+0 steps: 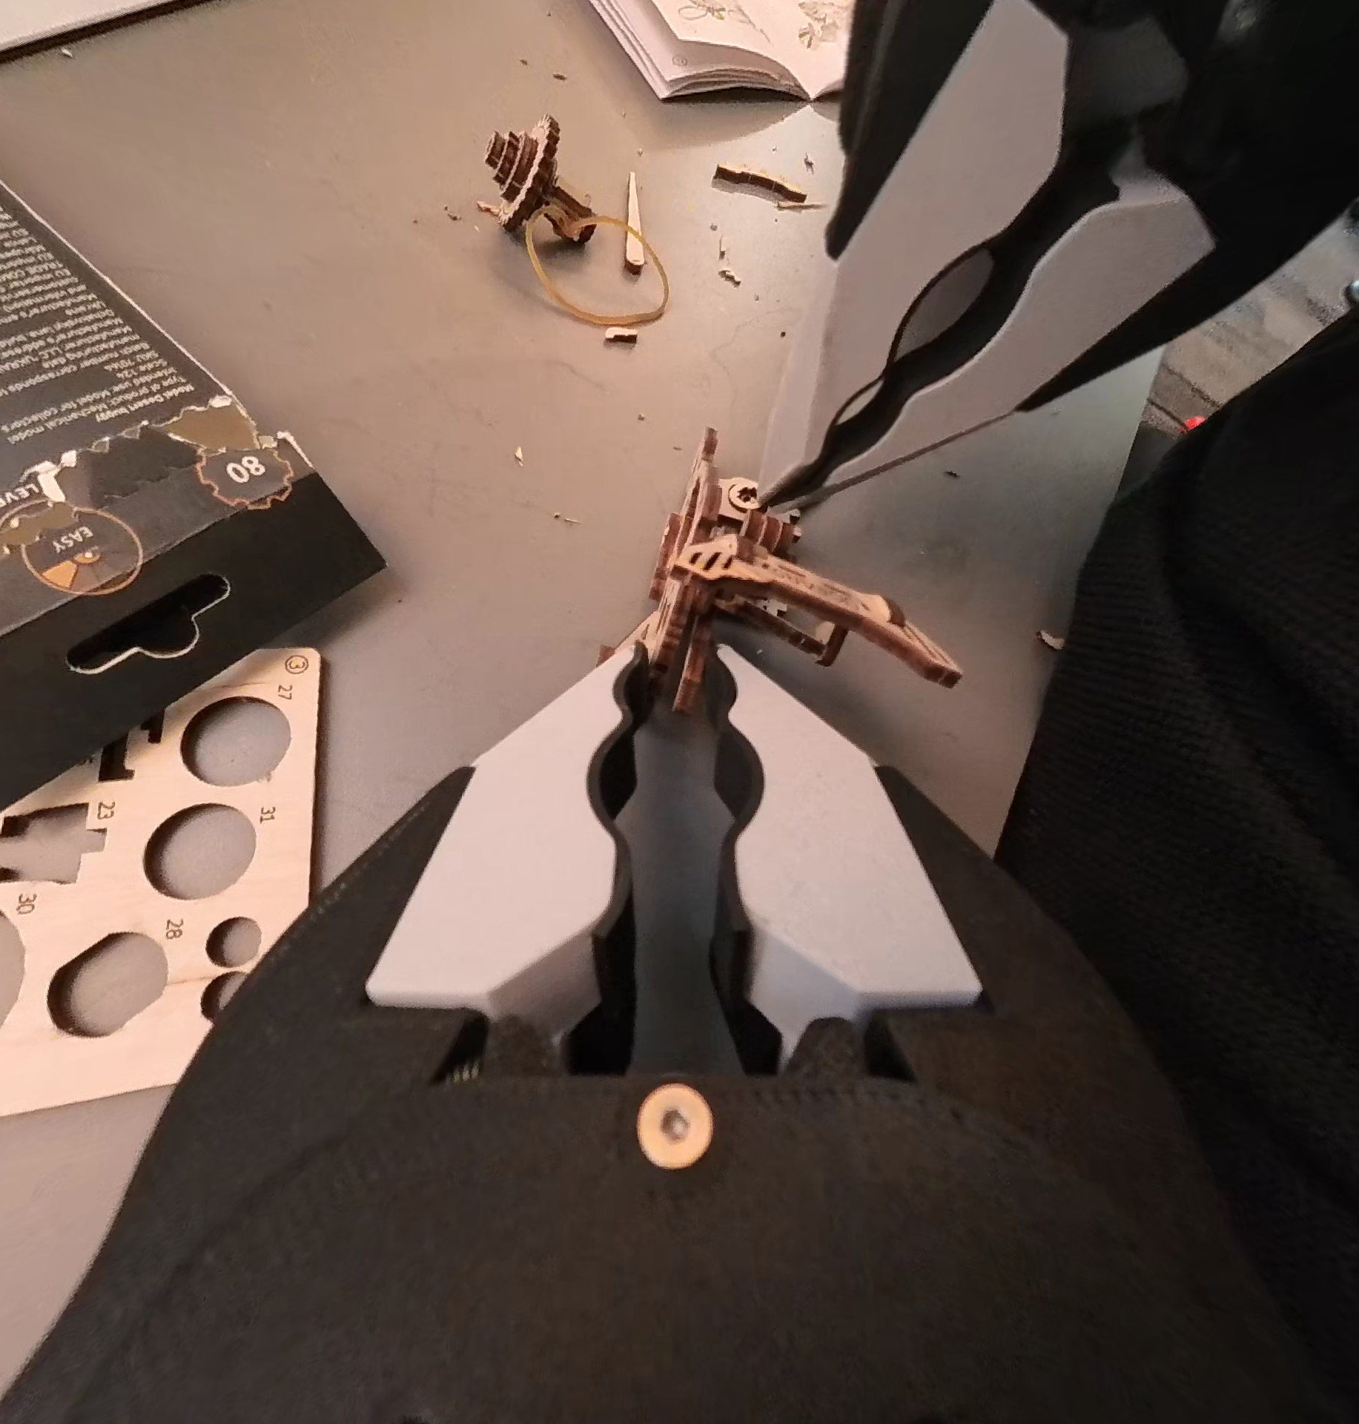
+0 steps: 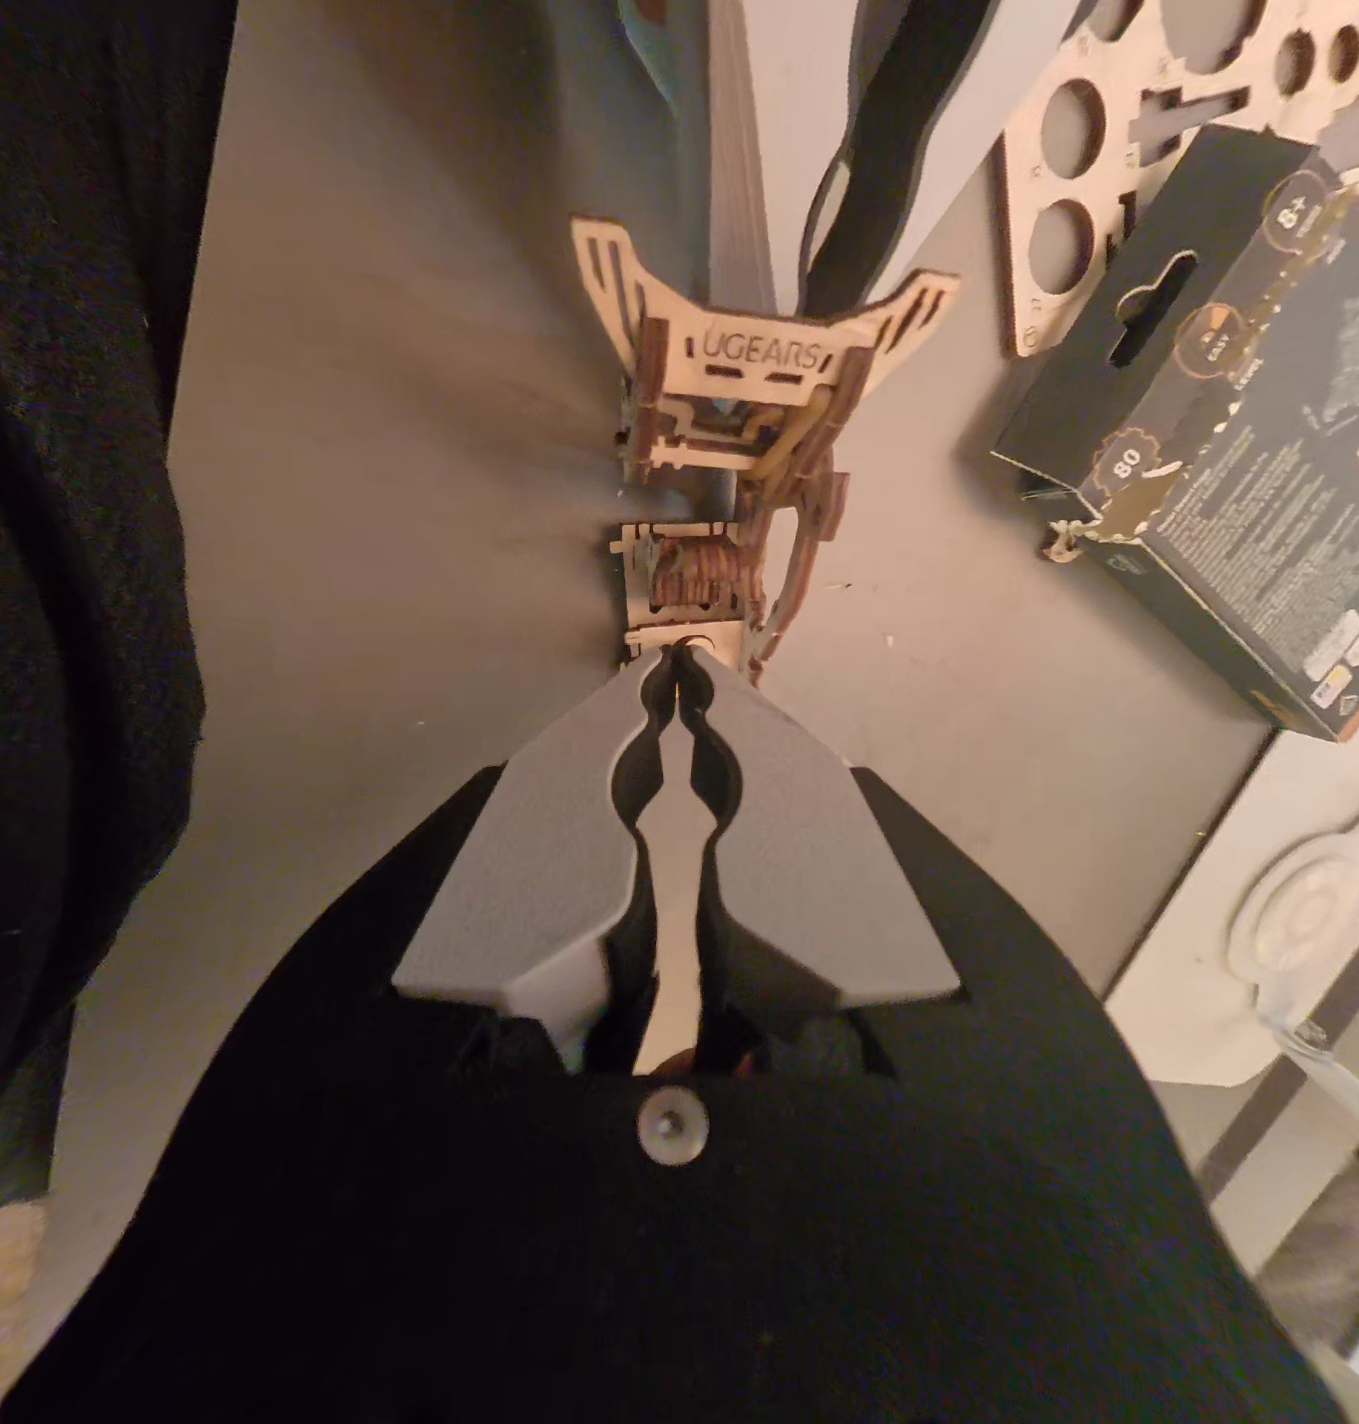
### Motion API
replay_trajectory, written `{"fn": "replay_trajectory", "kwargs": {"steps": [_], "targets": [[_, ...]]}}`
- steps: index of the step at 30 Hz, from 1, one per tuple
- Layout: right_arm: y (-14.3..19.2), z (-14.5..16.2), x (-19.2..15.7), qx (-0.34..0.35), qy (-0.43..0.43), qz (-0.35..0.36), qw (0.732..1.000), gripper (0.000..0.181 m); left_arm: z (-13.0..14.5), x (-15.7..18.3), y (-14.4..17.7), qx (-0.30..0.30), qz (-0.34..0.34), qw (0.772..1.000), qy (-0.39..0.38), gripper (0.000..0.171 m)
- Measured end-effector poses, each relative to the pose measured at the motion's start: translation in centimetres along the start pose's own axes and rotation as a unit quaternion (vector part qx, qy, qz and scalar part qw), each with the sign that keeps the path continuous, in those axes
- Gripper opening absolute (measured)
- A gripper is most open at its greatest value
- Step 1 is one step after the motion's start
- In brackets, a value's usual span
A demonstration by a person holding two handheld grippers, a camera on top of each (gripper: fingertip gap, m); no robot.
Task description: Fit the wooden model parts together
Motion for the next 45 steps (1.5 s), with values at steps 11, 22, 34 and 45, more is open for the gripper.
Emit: {"fn": "replay_trajectory", "kwargs": {"steps": [11,22,34,45], "targets": [[0.7,2.8,1.7,0.172,-0.3,-0.058,0.937,0.003,-0.1,0.2,-0.1,0.001,0.003,1.0,-0.006,0.011],[-1.5,5.0,0.8,0.241,-0.528,-0.145,0.802,0.021,-0.1,0.1,0.0,0.003,0.003,1.0,-0.002,0.011],[-2.3,5.1,0.2,0.315,-0.624,-0.217,0.682,0.011,0.0,0.2,0.0,0.001,-0.005,1.0,-0.009,0.011],[-2.3,4.9,-0.3,0.322,-0.609,-0.203,0.696,0.01,0.0,0.1,0.0,0.0,-0.006,1.0,-0.004,0.011]]}}
Point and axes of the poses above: each gripper's, where its closed fingertips meet, y back along the fingers, z out of its underside, x = y × z across the jaws, the point moved 7 cm from there along y, back along the fingers
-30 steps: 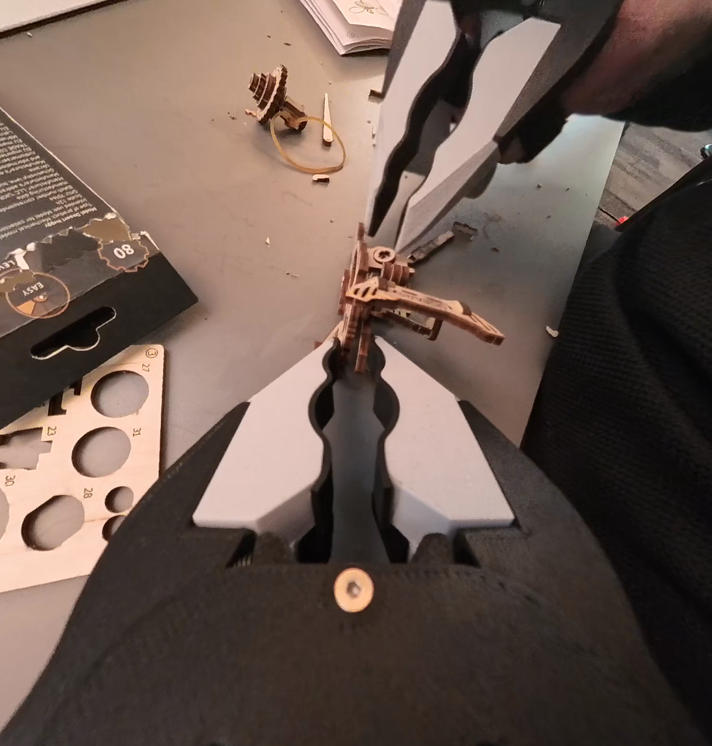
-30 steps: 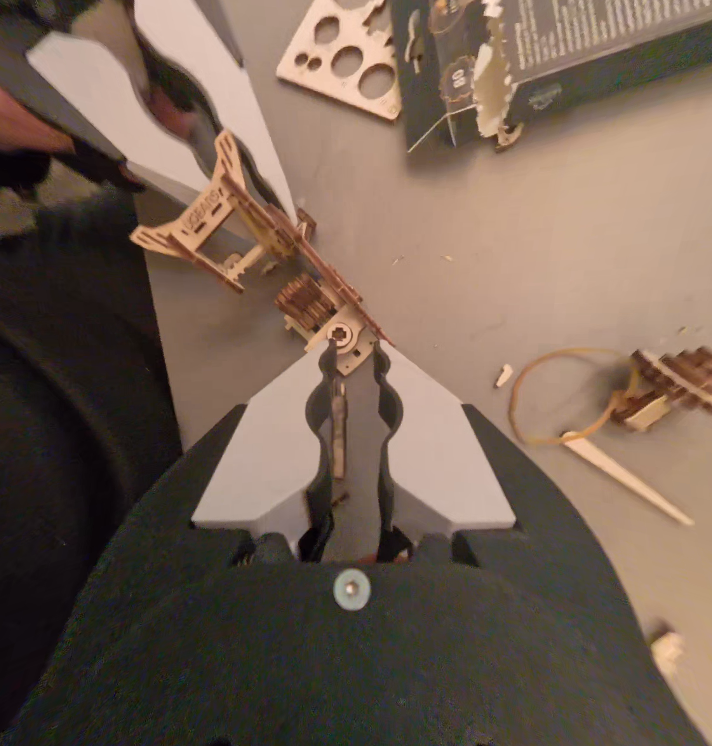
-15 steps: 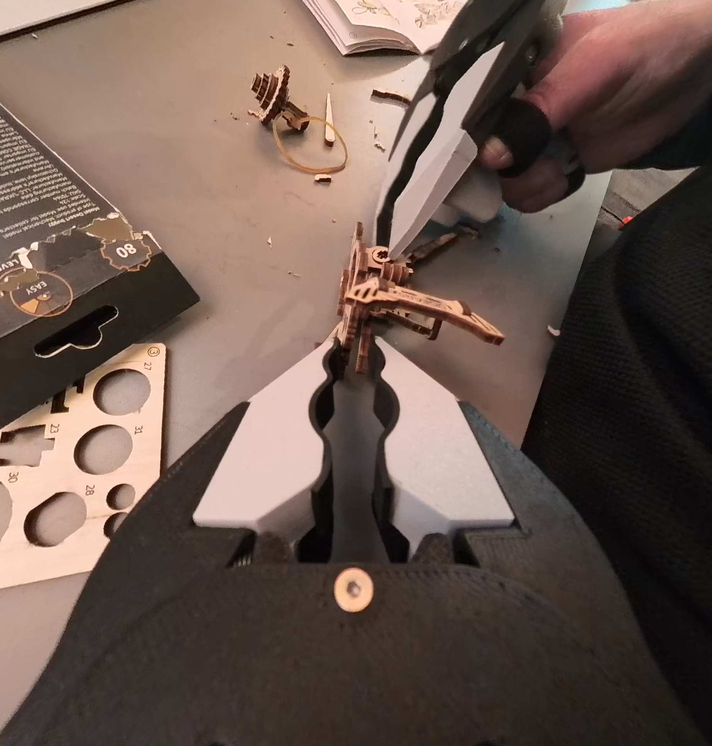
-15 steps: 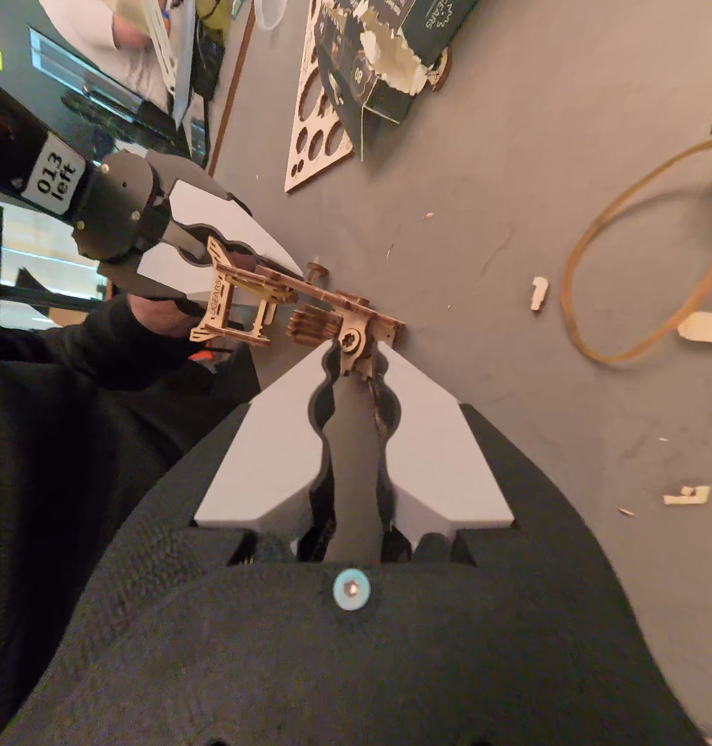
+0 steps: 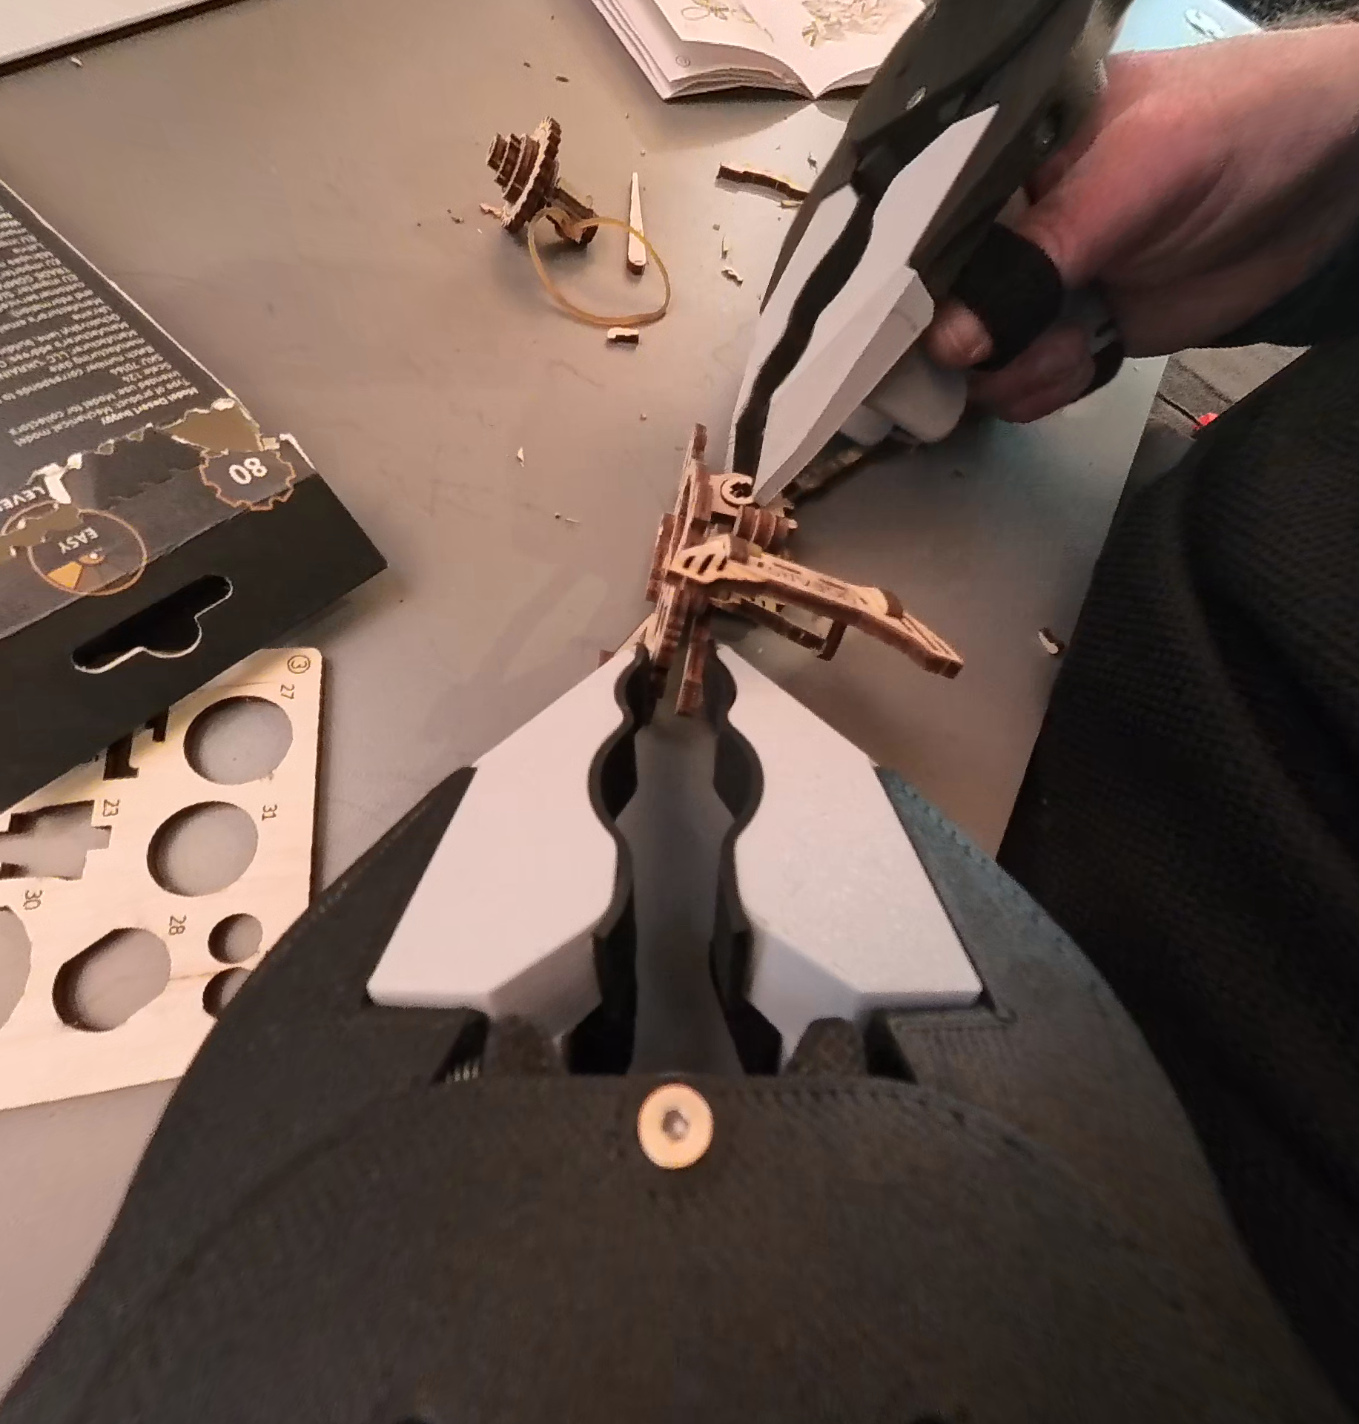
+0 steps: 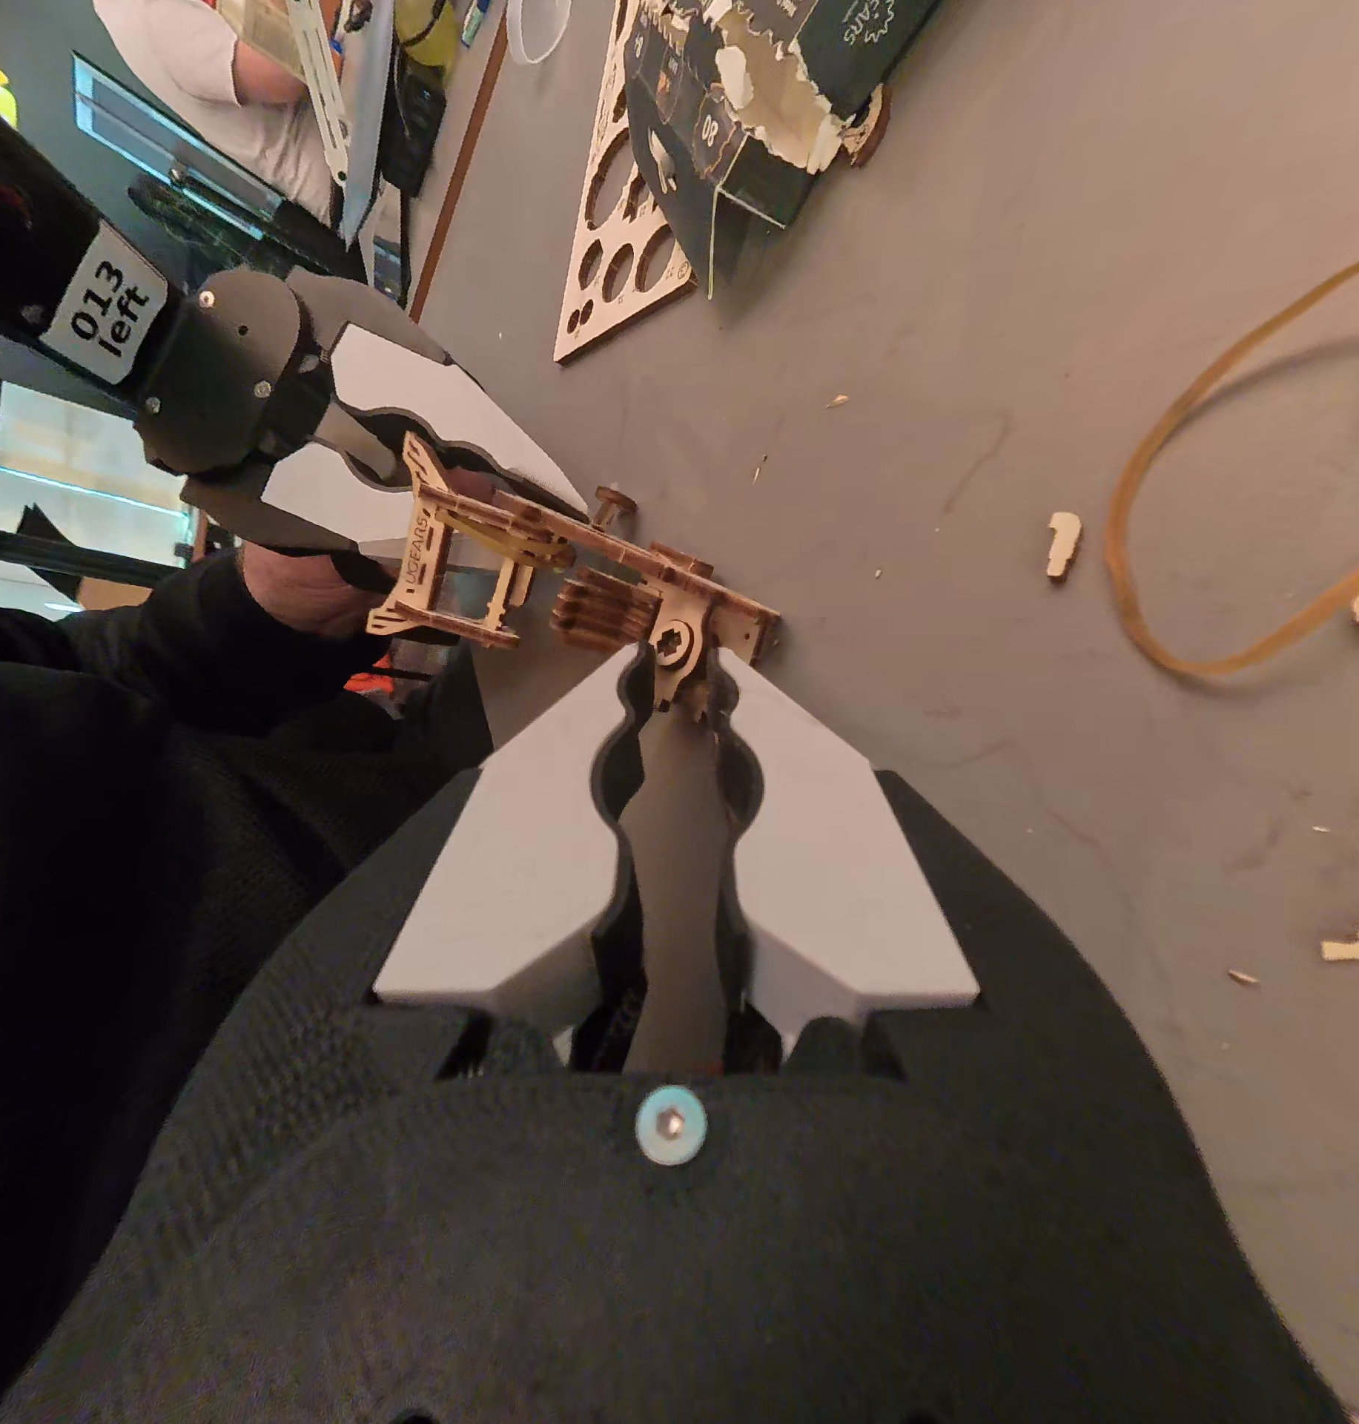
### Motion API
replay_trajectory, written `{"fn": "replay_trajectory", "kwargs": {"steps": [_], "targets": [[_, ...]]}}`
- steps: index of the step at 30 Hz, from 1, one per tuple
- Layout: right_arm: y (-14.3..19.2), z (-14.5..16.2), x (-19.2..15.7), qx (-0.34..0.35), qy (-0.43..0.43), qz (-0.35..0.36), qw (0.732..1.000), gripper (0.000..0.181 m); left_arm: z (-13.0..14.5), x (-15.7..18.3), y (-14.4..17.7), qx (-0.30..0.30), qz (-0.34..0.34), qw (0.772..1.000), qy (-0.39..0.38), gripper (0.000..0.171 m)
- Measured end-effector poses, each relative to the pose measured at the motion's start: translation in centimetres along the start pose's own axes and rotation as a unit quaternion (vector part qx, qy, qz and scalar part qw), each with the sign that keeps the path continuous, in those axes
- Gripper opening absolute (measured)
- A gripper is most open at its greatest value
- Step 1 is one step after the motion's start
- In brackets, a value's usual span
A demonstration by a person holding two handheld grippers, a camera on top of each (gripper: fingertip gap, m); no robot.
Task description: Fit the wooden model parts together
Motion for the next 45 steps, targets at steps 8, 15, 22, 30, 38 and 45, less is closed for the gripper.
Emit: {"fn": "replay_trajectory", "kwargs": {"steps": [8,15,22,30,38,45], "targets": [[0.0,0.0,-0.1,0.006,0.013,0.004,1.0,0.01,0.0,-0.1,0.0,0.002,0.0,1.0,0.006,0.011],[0.1,0.2,-0.5,0.01,0.017,-0.009,1.0,0.023,-0.1,-0.1,0.1,0.006,0.004,1.0,0.01,0.011],[-0.2,0.4,-1.2,-0.005,0.142,0.077,0.987,0.021,-0.1,-0.1,0.1,0.006,0.005,1.0,0.01,0.011],[-0.3,0.7,-1.8,-0.007,0.197,0.121,0.973,0.018,-0.1,-0.1,0.0,0.005,0.002,1.0,0.009,0.011],[-0.1,0.1,-1.5,-0.005,0.114,0.057,0.992,0.028,-0.1,-0.2,0.1,0.011,0.01,1.0,0.015,0.01],[0.5,0.2,-2.3,-0.044,0.353,0.176,0.918,0.027,-0.3,-0.2,0.1,0.016,0.03,0.999,0.039,0.008]]}}
Point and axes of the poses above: each gripper's, where its closed fingertips meet, y back along the fingers, z out of its underside, x = y × z across the jaws, the point moved 7 cm from there along y, back along the fingers
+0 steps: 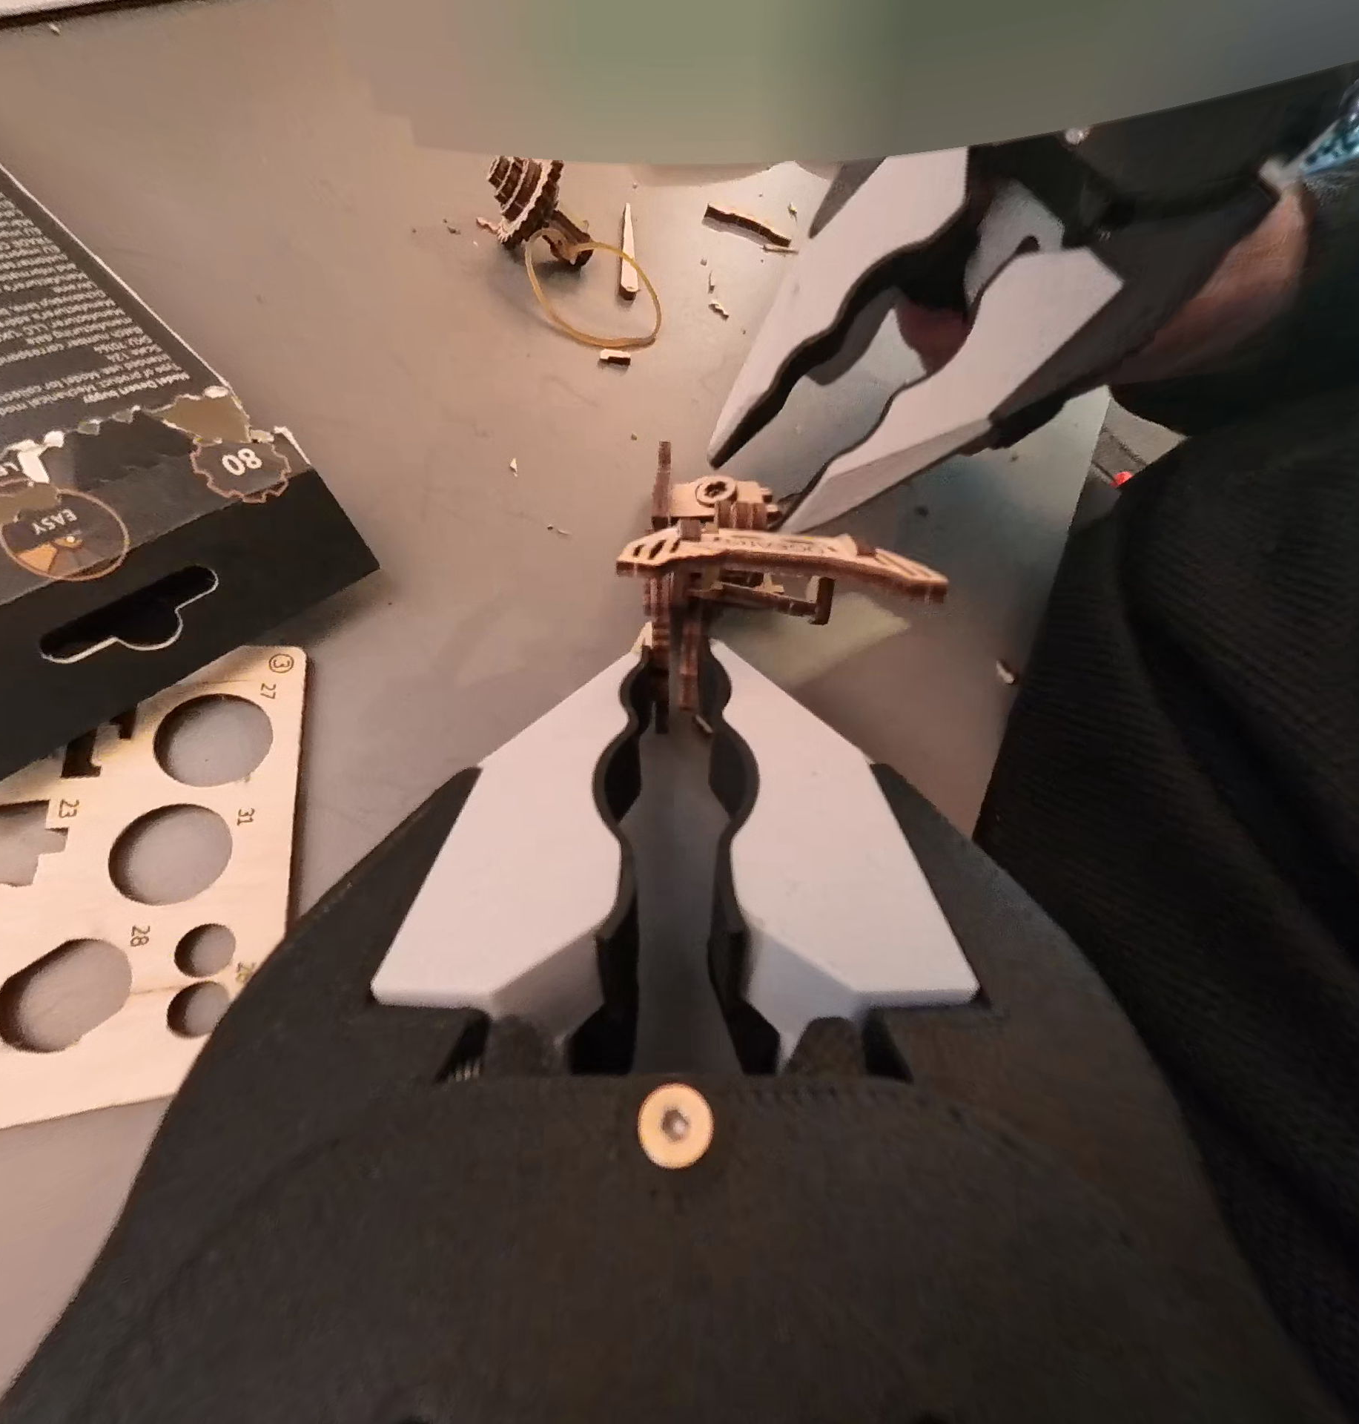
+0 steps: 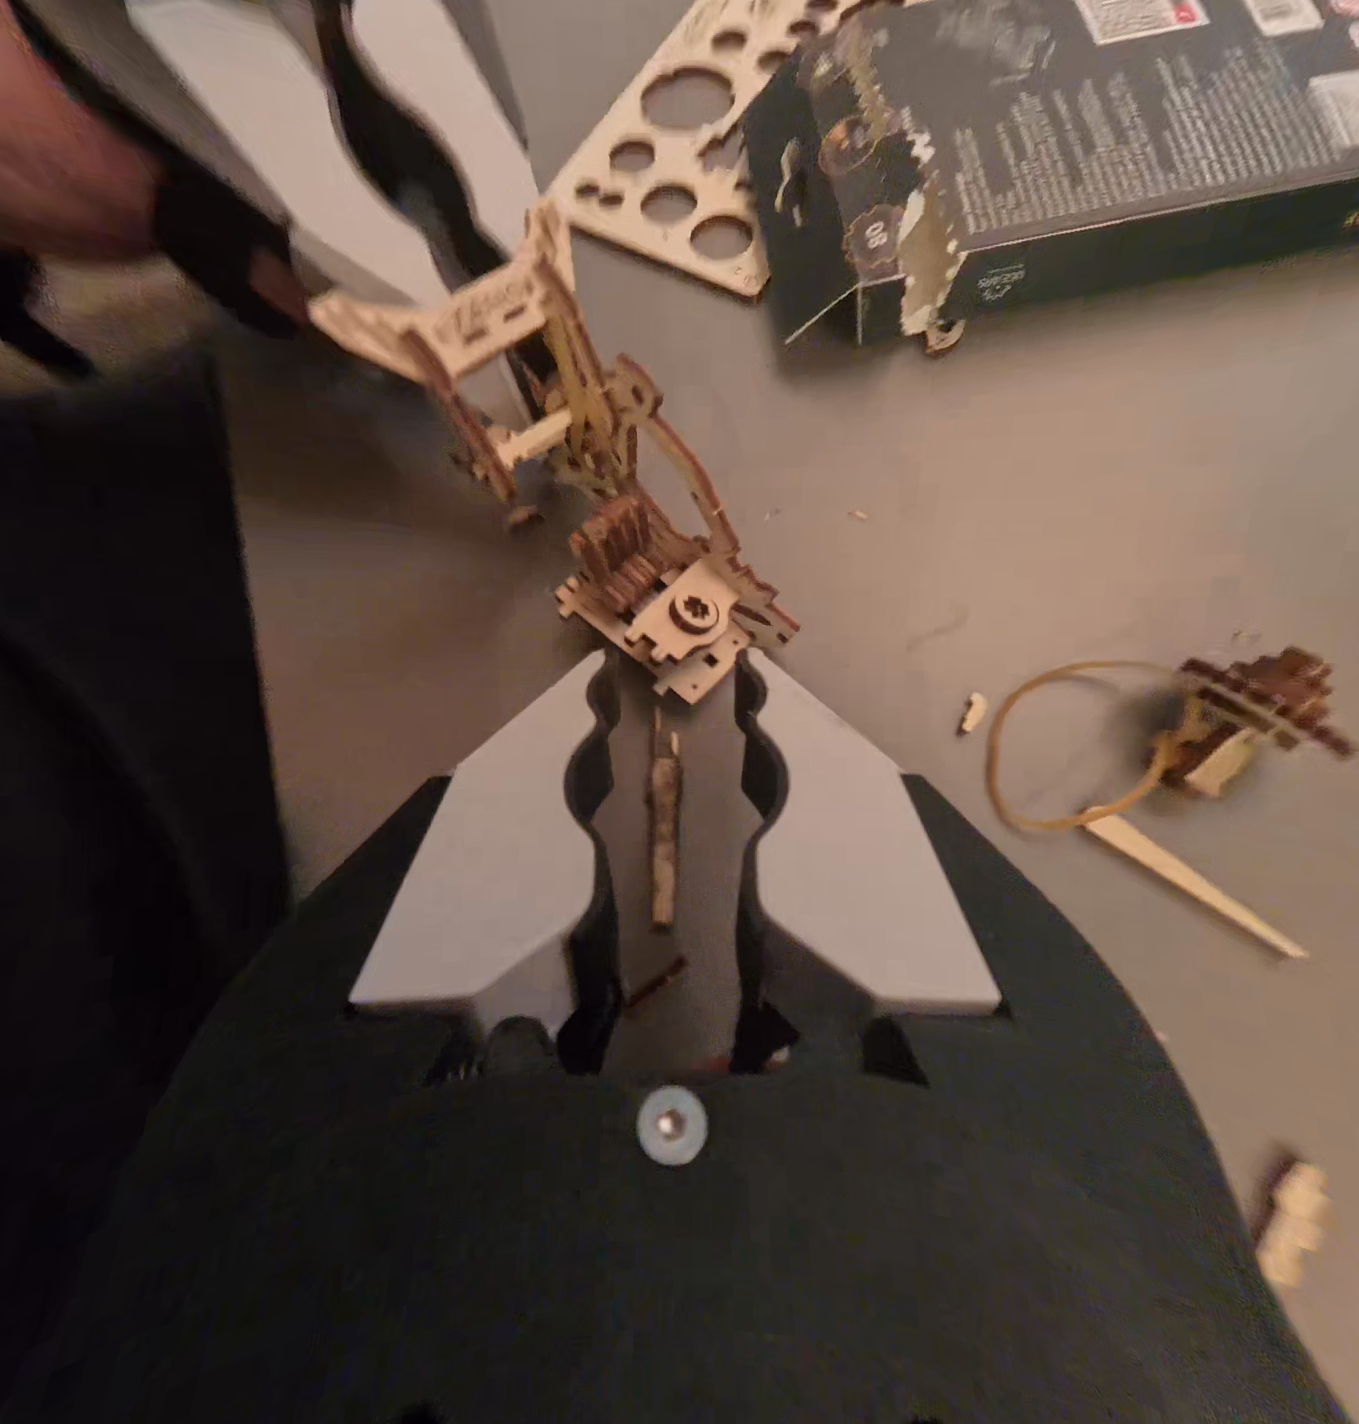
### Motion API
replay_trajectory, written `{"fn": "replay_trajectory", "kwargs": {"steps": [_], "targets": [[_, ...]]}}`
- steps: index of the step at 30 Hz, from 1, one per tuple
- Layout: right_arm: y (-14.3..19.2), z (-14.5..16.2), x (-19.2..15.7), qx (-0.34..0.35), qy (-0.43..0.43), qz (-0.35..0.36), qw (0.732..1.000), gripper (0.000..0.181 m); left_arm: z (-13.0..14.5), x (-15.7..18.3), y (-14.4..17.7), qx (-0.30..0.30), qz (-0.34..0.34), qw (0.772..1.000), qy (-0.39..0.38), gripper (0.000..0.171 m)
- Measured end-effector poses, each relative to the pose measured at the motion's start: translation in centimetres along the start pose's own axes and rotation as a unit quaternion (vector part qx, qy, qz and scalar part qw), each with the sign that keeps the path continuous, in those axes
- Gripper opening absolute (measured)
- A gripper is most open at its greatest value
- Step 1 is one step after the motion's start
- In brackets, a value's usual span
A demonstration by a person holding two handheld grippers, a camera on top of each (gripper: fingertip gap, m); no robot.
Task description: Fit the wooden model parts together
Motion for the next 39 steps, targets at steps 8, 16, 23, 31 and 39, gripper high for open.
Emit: {"fn": "replay_trajectory", "kwargs": {"steps": [8,16,23,31,39], "targets": [[-0.2,-0.5,-1.1,-0.03,0.218,0.092,0.971,0.01,-0.1,0.0,-0.1,0.001,0.01,1.0,0.014,0.008],[-0.4,-0.6,-1.6,-0.045,0.326,0.133,0.935,0.009,-0.1,-0.1,-0.1,0.003,0.012,1.0,0.021,0.009],[-0.7,-0.6,-1.7,-0.063,0.415,0.13,0.898,0.009,0.0,-0.2,0.0,0.003,0.011,1.0,0.023,0.009],[-0.6,-0.8,-1.7,-0.074,0.477,0.127,0.866,0.007,-0.1,-0.3,0.0,0.006,0.008,1.0,0.026,0.008],[-0.2,-1.5,-0.9,-0.063,0.414,0.065,0.906,0.007,-0.7,-0.7,0.4,0.034,0.038,0.996,0.07,0.008]]}}
Point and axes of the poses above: each gripper's, where its closed fingertips meet, y back along the fingers, z out of its underside, x = y × z across the jaws, the point moved 7 cm from there along y, back along the fingers
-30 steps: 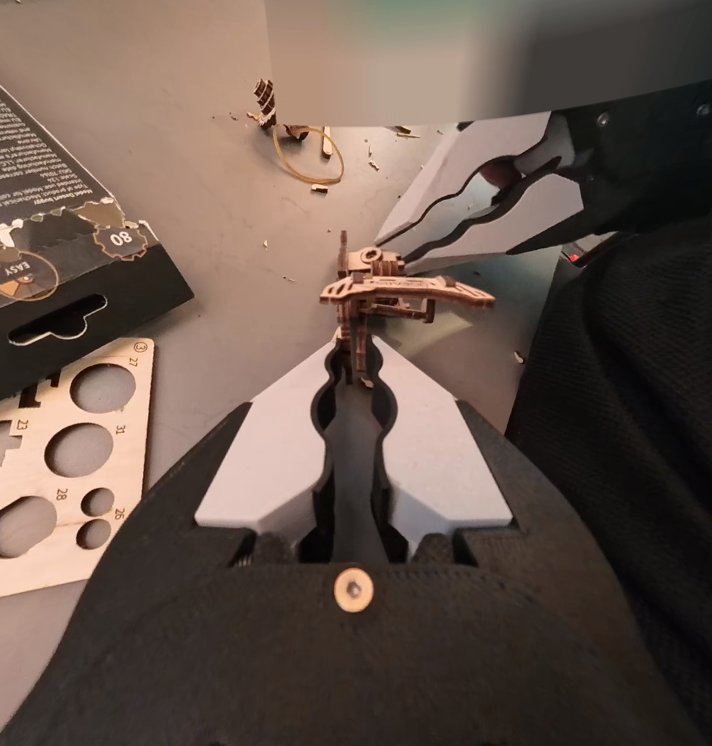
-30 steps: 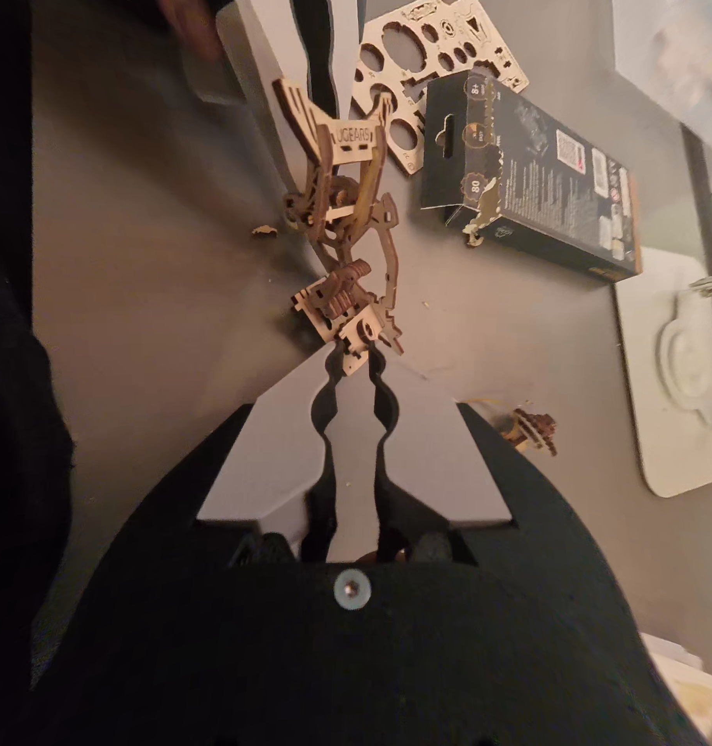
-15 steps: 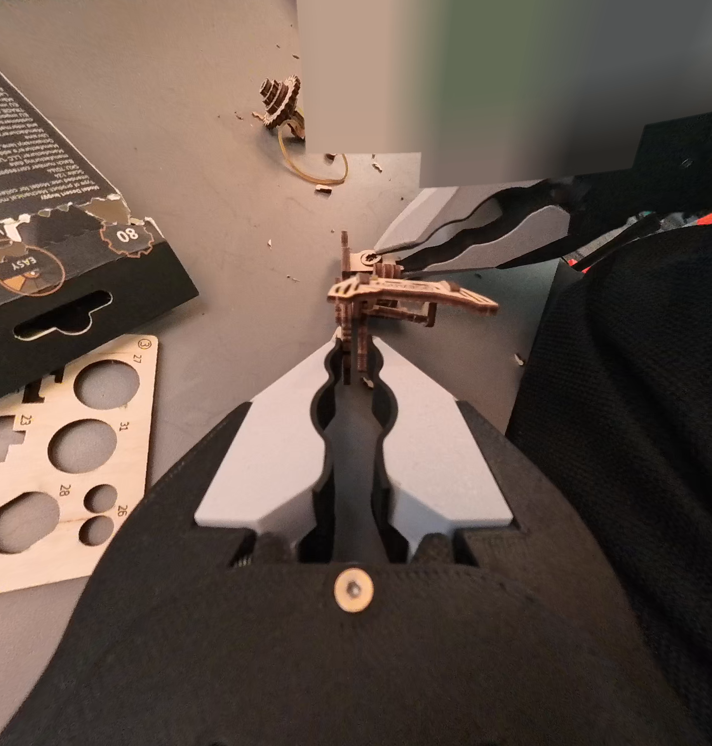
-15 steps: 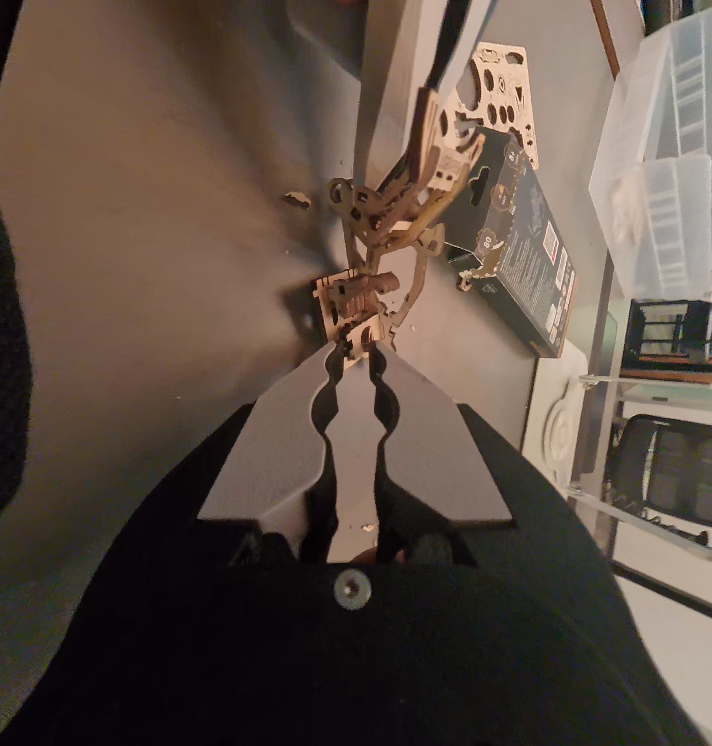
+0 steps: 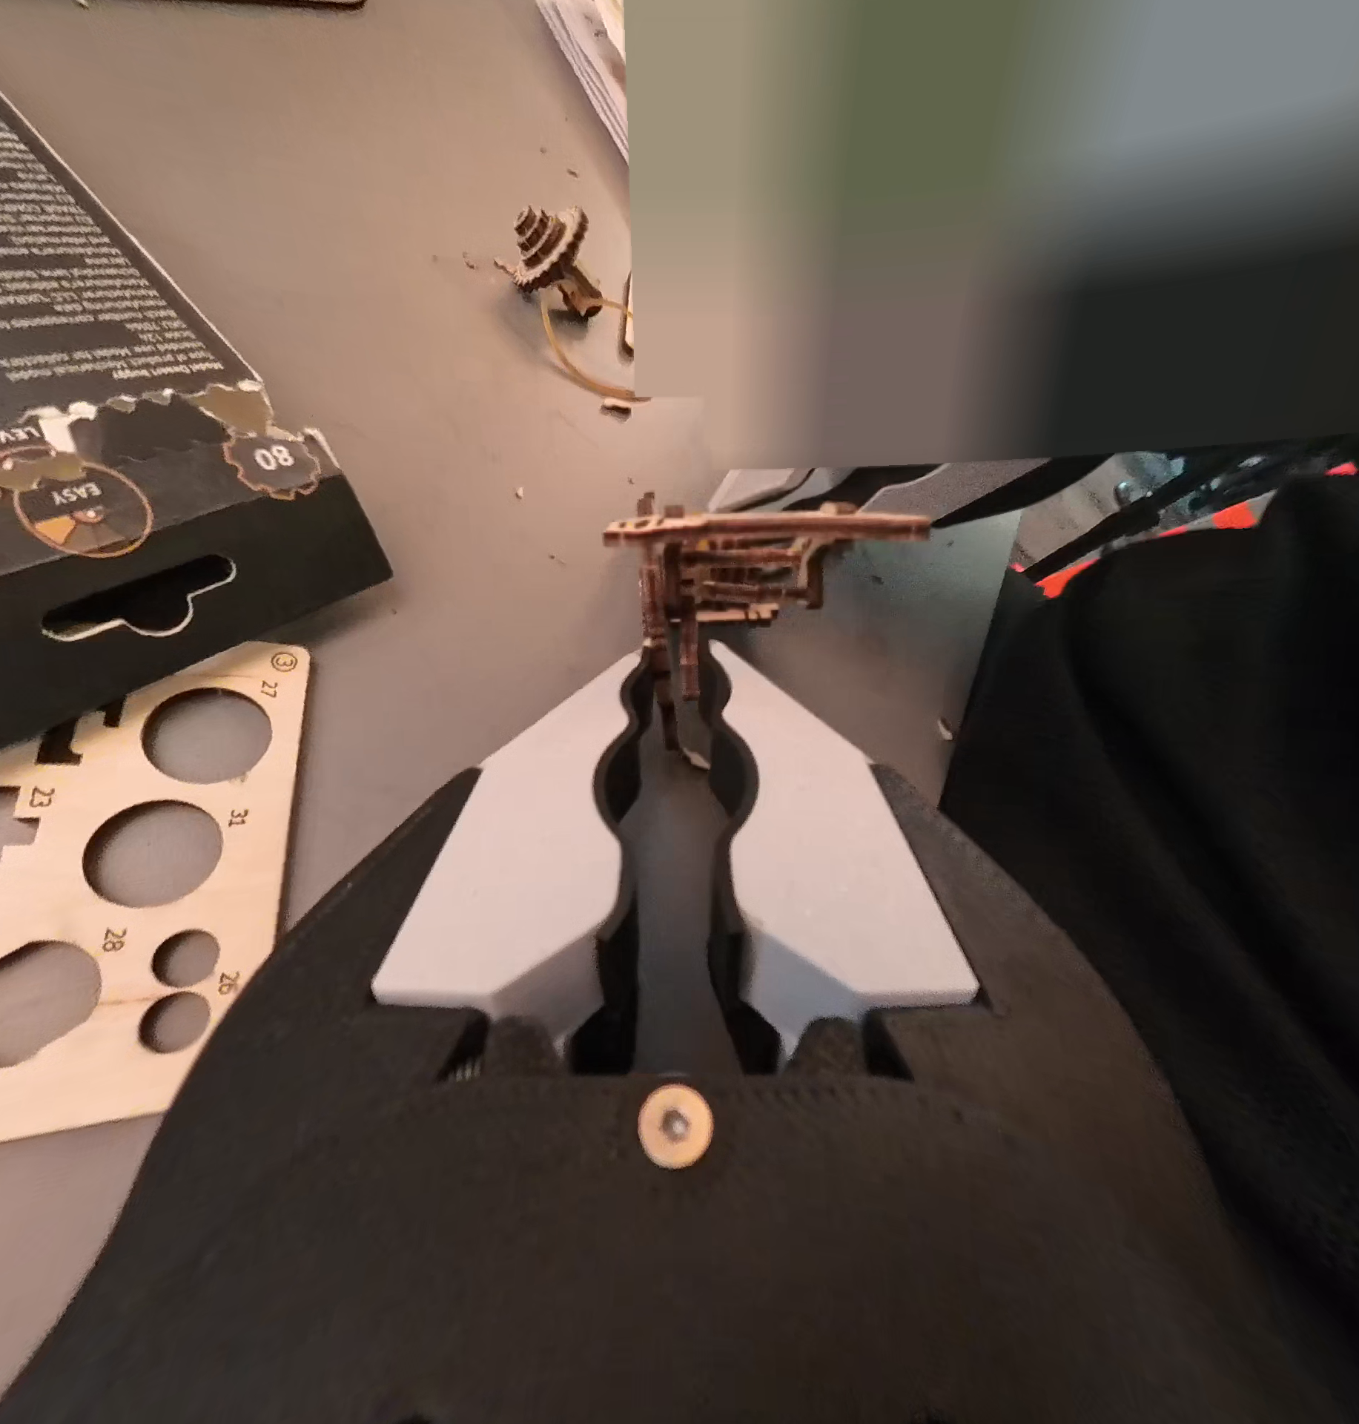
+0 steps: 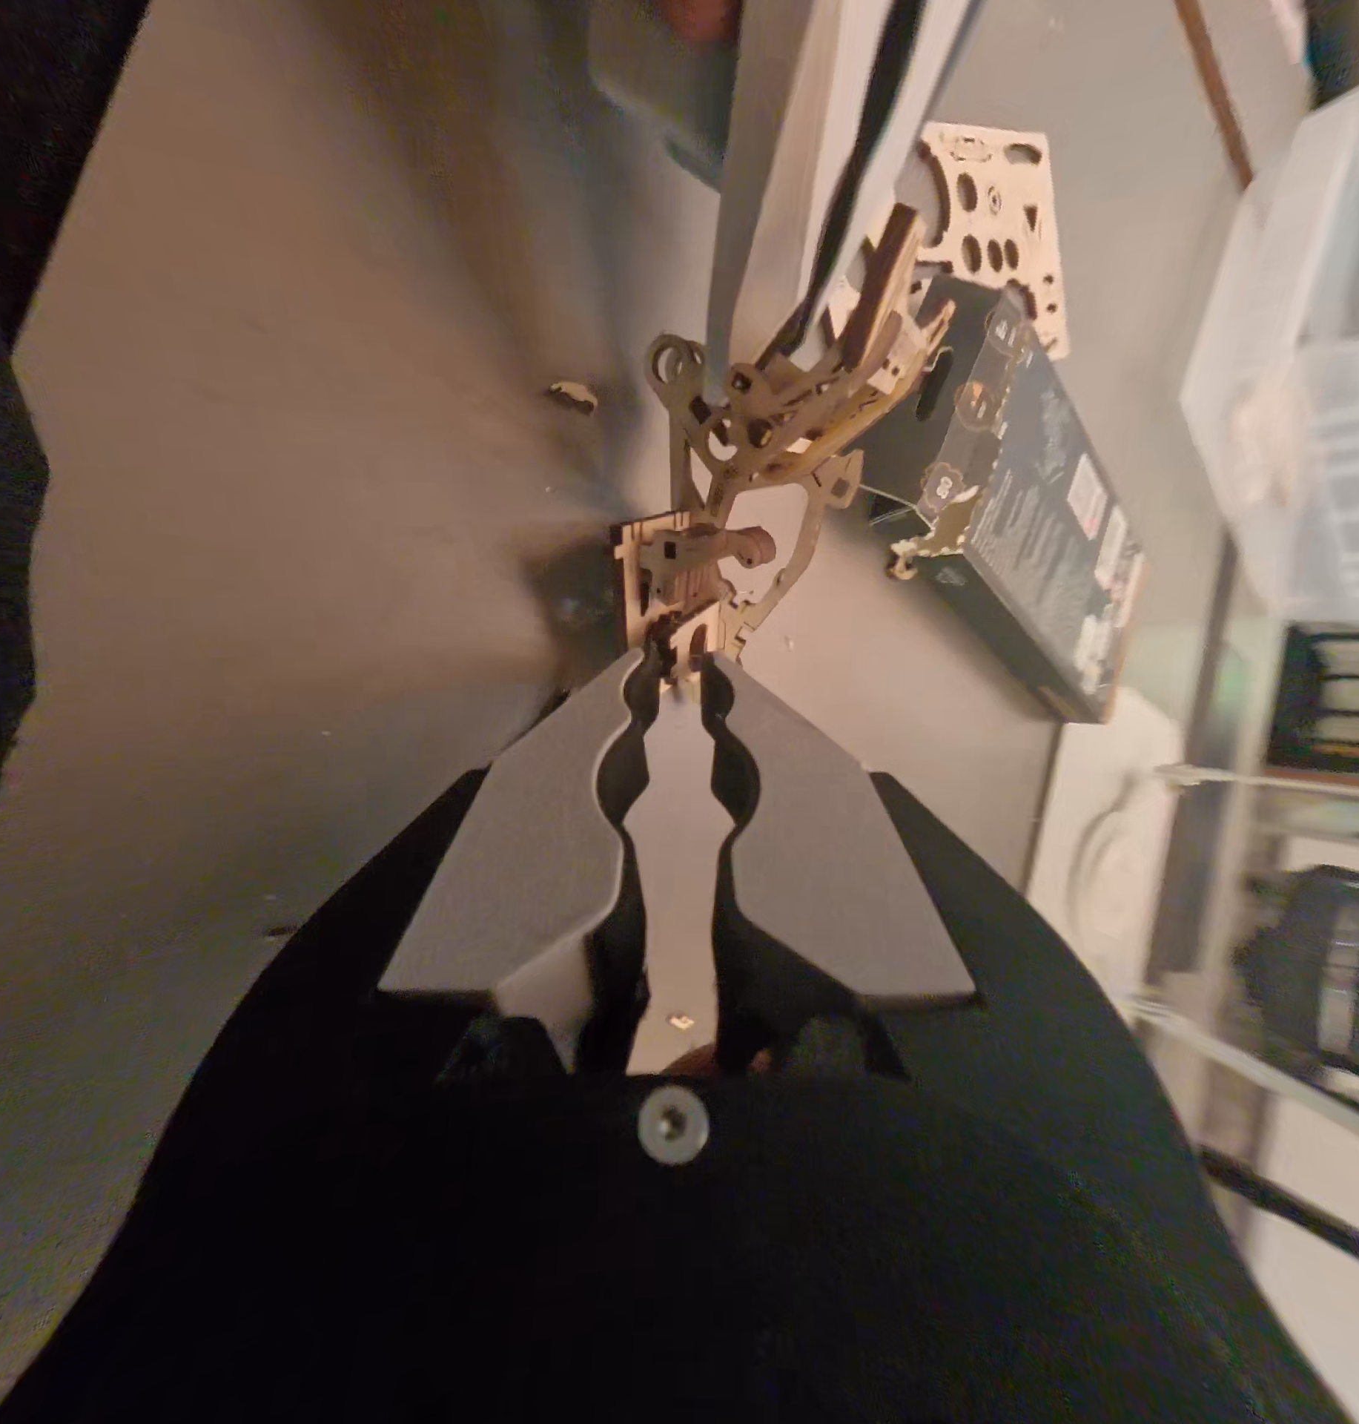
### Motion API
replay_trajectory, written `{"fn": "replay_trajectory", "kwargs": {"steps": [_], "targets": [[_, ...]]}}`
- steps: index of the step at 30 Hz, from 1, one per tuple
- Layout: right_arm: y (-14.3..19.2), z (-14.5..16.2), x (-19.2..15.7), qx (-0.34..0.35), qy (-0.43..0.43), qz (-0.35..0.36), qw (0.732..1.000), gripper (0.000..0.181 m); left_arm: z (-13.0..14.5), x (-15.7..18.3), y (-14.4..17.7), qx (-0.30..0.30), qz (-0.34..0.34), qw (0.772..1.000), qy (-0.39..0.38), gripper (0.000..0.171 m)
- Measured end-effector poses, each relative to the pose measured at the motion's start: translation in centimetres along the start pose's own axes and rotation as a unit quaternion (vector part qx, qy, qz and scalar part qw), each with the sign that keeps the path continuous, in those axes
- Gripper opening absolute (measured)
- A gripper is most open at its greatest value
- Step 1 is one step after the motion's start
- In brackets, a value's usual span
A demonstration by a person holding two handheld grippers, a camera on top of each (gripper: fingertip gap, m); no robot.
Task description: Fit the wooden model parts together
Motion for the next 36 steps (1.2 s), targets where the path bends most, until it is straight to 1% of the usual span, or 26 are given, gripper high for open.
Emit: {"fn": "replay_trajectory", "kwargs": {"steps": [4,6,8,10,12,14,16,17,19,20,23,26,30,34,36], "targets": [[-0.2,0.7,1.3,0.031,-0.082,-0.049,0.995,0.008,-0.6,-0.4,0.0,-0.004,0.013,1.0,0.014,0.01],[-0.2,1.1,2.0,0.059,-0.137,-0.076,0.986,0.008,-1.4,-0.7,0.3,0.026,0.042,0.998,0.047,0.011],[-0.4,1.6,2.6,0.082,-0.183,-0.097,0.975,0.007,-1.9,-1.1,0.3,0.03,0.065,0.995,0.074,0.012],[-0.7,2.0,2.9,0.098,-0.214,-0.123,0.964,0.009,-2.3,-1.6,0.3,0.029,0.069,0.994,0.086,0.012],[-1.0,2.3,3.1,0.103,-0.237,-0.13,0.957,0.013,-2.6,-2.1,0.1,0.026,0.08,0.992,0.094,0.012],[-1.2,2.3,3.2,0.112,-0.253,-0.138,0.951,0.014,-2.9,-2.7,0.0,0.027,0.082,0.991,0.1,0.011],[-1.3,2.3,3.2,0.113,-0.25,-0.135,0.952,0.016,-3.1,-3.1,-0.2,0.027,0.088,0.989,0.116,0.011],[-1.2,2.3,3.2,0.115,-0.246,-0.132,0.953,0.012,-3.2,-3.3,-0.2,0.028,0.091,0.988,0.122,0.011],[-1.1,2.3,3.3,0.116,-0.244,-0.129,0.954,0.01,-3.3,-3.4,-0.3,0.029,0.103,0.986,0.127,0.011],[-1.1,2.4,3.3,0.117,-0.255,-0.132,0.951,0.01,-3.4,-3.4,-0.3,0.034,0.107,0.986,0.126,0.007],[-1.1,2.9,3.7,0.139,-0.313,-0.154,0.927,0.009,-3.7,-3.3,-0.2,0.063,0.131,0.979,0.145,0.021],[-1.2,3.6,3.9,0.147,-0.356,-0.171,0.907,0.009,-3.1,-3.0,-0.3,0.06,0.113,0.982,0.141,0.03],[-1.3,4.0,4.0,0.164,-0.405,-0.2,0.877,0.009,-2.5,-2.3,-0.2,0.076,0.076,0.985,0.137,0.039],[-1.3,4.1,3.8,0.169,-0.402,-0.2,0.877,0.009,-1.9,-1.4,0.3,0.077,0.032,0.988,0.127,0.044],[-1.3,4.1,3.8,0.17,-0.399,-0.202,0.878,0.009,-1.2,-1.1,0.6,0.069,-0.01,0.99,0.125,0.048]]}}
Point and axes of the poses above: each gripper's, where its closed fingertips meet, y back along the fingers, z out of its underside, x = y × z across the jaws, the point moved 7 cm from there along y, back along the fingers
